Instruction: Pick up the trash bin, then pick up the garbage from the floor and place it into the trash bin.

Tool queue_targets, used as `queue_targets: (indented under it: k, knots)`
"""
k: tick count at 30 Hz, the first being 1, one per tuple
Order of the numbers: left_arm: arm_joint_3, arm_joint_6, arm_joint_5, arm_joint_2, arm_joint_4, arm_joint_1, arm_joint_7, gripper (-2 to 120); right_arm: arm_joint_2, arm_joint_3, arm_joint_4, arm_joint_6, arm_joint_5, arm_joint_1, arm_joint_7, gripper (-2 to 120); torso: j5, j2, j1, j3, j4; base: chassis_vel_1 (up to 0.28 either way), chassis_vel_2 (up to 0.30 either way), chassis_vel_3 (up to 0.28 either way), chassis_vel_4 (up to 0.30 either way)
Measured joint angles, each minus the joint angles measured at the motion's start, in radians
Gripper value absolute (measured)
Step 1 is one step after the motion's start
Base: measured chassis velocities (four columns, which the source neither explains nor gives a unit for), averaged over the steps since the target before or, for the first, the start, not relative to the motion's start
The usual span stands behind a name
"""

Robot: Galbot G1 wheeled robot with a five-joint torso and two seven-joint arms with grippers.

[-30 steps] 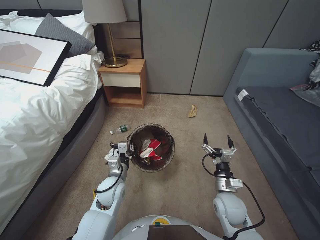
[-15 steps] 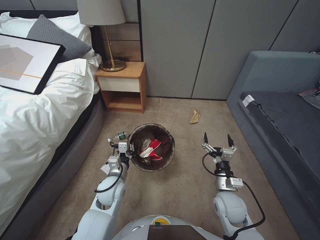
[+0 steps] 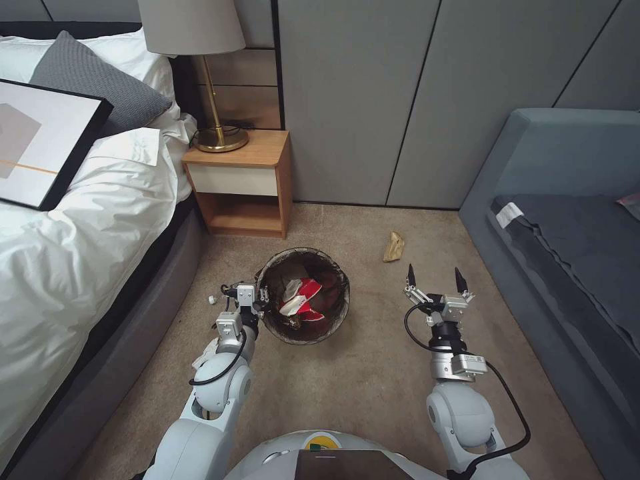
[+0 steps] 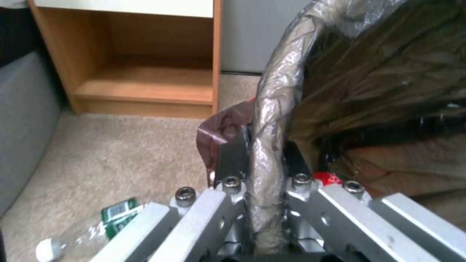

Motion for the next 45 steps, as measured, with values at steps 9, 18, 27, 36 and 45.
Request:
queue_targets:
  k: [9, 18, 27, 36, 45]
  knots:
    - [-0.001, 0.000, 0.001, -0.001, 0.000, 0.003, 0.002, 2, -0.001, 0.002, 0.001, 0.002, 0.001, 0.000, -0.005, 100, 0.0002, 0.000, 0.000, 0.000, 0.0004, -0.133, 0.151, 0.135, -0.139]
    - [0.000, 0.000, 0.001, -0.002, 0.000, 0.005, 0.003, 2, 0.001, 0.002, 0.001, 0.010, 0.001, 0.000, -0.012, 100, 0.0001, 0.000, 0.000, 0.000, 0.0003, -0.143, 0.129, 0.139, -0.128]
    - [0.000, 0.000, 0.001, -0.002, 0.001, 0.004, 0.004, 2, 0.003, 0.010, -0.021, 0.057, -0.039, 0.010, -0.019, 100, 0.0001, 0.000, 0.000, 0.000, 0.0003, -0.100, 0.099, 0.110, -0.113]
    - [0.000, 0.000, 0.001, -0.002, 0.002, 0.004, 0.004, 2, -0.002, 0.018, -0.016, 0.030, -0.077, 0.006, 0.014, 100, 0.0002, 0.000, 0.000, 0.000, 0.0002, -0.015, 0.011, 0.011, -0.011]
    - [0.000, 0.001, 0.001, -0.001, 0.002, 0.008, 0.006, 2, -0.017, 0.034, 0.065, -0.173, -0.125, -0.073, 0.106, 100, 0.0001, 0.000, 0.000, 0.000, 0.0001, 0.000, 0.000, 0.000, 0.000]
